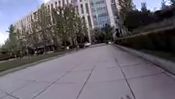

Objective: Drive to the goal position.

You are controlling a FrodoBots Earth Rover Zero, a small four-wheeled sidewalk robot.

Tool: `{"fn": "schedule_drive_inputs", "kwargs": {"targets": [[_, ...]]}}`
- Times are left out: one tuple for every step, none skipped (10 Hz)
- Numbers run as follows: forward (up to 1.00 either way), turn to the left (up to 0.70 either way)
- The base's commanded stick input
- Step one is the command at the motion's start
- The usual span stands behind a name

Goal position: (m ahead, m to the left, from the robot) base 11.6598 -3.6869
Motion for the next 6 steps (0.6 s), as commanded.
{"fn": "schedule_drive_inputs", "kwargs": {"targets": [[0.7,-0.14],[0.7,-0.14],[0.7,-0.14],[0.7,-0.14],[0.7,-0.08],[0.7,0.0]]}}
